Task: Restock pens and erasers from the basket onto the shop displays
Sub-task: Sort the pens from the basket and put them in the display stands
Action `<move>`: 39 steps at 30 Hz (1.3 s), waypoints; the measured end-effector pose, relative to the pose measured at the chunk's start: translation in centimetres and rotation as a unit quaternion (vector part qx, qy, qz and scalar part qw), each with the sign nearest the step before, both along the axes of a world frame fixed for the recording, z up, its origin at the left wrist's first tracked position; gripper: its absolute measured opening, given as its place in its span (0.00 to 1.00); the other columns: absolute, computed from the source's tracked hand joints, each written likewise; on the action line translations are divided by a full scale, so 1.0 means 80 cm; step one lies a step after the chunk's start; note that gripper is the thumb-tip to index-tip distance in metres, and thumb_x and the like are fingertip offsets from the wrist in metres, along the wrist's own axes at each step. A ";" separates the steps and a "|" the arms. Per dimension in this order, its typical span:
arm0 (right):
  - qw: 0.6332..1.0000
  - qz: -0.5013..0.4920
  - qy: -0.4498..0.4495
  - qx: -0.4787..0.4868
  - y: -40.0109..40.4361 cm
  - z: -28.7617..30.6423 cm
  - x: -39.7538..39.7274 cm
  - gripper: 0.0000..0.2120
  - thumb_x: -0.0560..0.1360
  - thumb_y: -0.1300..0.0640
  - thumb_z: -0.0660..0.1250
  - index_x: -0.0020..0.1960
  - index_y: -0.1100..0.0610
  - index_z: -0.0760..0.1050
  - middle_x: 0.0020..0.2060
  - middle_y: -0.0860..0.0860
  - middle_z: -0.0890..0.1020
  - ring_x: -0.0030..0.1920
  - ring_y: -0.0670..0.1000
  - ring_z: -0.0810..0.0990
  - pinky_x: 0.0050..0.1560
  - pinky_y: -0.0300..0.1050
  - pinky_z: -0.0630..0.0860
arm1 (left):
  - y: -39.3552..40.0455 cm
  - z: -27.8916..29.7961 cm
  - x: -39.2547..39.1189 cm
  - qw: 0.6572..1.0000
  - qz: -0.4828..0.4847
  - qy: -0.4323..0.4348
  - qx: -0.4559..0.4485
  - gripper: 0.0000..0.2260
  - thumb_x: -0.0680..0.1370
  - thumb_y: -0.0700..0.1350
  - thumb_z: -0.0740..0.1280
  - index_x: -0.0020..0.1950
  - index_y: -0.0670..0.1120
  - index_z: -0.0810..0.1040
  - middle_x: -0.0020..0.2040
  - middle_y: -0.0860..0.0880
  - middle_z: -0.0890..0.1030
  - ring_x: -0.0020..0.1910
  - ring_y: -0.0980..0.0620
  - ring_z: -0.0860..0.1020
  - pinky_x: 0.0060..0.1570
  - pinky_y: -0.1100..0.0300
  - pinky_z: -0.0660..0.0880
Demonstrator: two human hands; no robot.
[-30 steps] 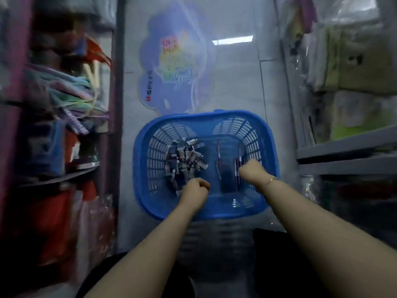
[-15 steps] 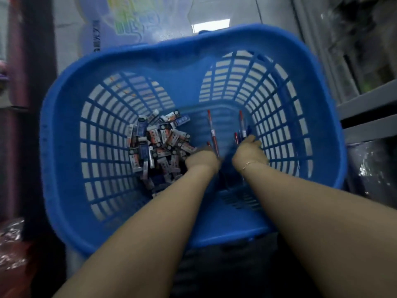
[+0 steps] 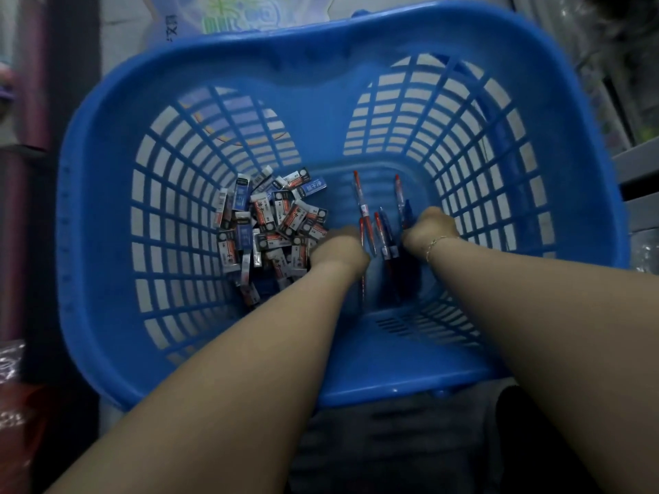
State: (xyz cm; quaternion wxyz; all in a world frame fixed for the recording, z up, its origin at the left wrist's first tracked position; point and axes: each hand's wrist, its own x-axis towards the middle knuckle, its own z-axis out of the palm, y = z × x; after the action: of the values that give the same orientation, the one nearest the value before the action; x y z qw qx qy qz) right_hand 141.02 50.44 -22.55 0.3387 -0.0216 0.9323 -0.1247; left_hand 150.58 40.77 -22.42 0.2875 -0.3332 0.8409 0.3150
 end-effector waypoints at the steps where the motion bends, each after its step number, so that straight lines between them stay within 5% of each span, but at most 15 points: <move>1: 1.000 0.011 0.002 0.000 -0.001 0.004 -0.002 0.04 0.75 0.62 0.64 0.49 0.61 0.72 0.50 0.60 0.78 0.48 0.59 0.77 0.42 0.43 0.69 | -0.002 -0.002 0.002 1.000 0.005 0.004 0.007 0.08 0.77 0.48 0.66 0.47 0.44 0.73 0.45 0.44 0.74 0.42 0.46 0.72 0.41 0.58 0.67; 5: 0.998 0.063 0.011 0.022 -0.003 0.026 -0.013 0.13 0.76 0.59 0.61 0.59 0.63 0.71 0.56 0.61 0.77 0.51 0.59 0.77 0.42 0.43 0.69 | -0.008 -0.008 0.008 0.999 0.022 0.010 0.040 0.11 0.75 0.49 0.69 0.42 0.46 0.68 0.41 0.46 0.73 0.41 0.46 0.72 0.40 0.57 0.68; 14: 0.994 0.109 -0.020 0.012 -0.015 0.009 0.037 0.14 0.77 0.51 0.63 0.56 0.61 0.72 0.56 0.60 0.77 0.56 0.61 0.78 0.46 0.45 0.71 | -0.005 -0.004 0.011 0.997 0.041 0.034 0.062 0.12 0.76 0.47 0.67 0.36 0.49 0.67 0.48 0.40 0.81 0.43 0.44 0.79 0.41 0.58 0.73; 21: 0.995 0.083 -0.046 0.040 -0.023 0.013 0.024 0.11 0.75 0.56 0.66 0.55 0.59 0.73 0.49 0.57 0.77 0.53 0.58 0.78 0.43 0.45 0.72 | -0.002 0.006 0.010 0.998 0.020 0.037 0.046 0.05 0.77 0.45 0.65 0.43 0.47 0.71 0.51 0.40 0.80 0.47 0.42 0.78 0.41 0.58 0.70; 25: 0.996 0.084 -0.008 -0.027 -0.023 0.026 0.006 0.11 0.74 0.48 0.65 0.50 0.54 0.74 0.51 0.57 0.80 0.52 0.59 0.79 0.46 0.44 0.74 | 0.003 0.011 0.005 0.998 0.026 0.044 0.030 0.06 0.76 0.47 0.65 0.44 0.47 0.69 0.53 0.40 0.79 0.49 0.42 0.77 0.42 0.59 0.68; 28: 0.997 0.050 0.058 -0.031 -0.029 0.038 -0.023 0.17 0.76 0.49 0.59 0.59 0.57 0.74 0.55 0.58 0.79 0.53 0.59 0.78 0.44 0.43 0.69 | 0.006 0.014 -0.008 0.992 0.106 0.066 0.035 0.13 0.78 0.49 0.60 0.57 0.41 0.69 0.57 0.38 0.76 0.56 0.39 0.75 0.46 0.55 0.67; 31: 0.997 0.068 0.033 -0.012 -0.036 0.033 -0.037 0.18 0.77 0.52 0.59 0.62 0.62 0.72 0.59 0.61 0.77 0.57 0.60 0.77 0.45 0.43 0.68 | 0.009 0.015 -0.025 0.981 0.178 0.062 0.054 0.18 0.80 0.47 0.55 0.66 0.37 0.67 0.62 0.38 0.75 0.60 0.39 0.74 0.53 0.55 0.69; 39: 0.999 0.037 0.016 -0.010 -0.026 -0.003 -0.012 0.22 0.74 0.48 0.68 0.61 0.60 0.70 0.59 0.61 0.76 0.58 0.61 0.76 0.51 0.47 0.73 | 0.013 -0.001 -0.062 0.948 0.313 0.032 0.040 0.21 0.78 0.45 0.62 0.68 0.38 0.63 0.67 0.38 0.70 0.65 0.39 0.71 0.57 0.51 0.70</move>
State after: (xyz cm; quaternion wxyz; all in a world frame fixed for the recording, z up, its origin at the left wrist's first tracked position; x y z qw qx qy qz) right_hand 140.03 48.35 -22.81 0.3275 -0.0611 0.9351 -0.1207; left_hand 145.64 41.85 -22.50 0.1604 -0.5572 0.6901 0.4331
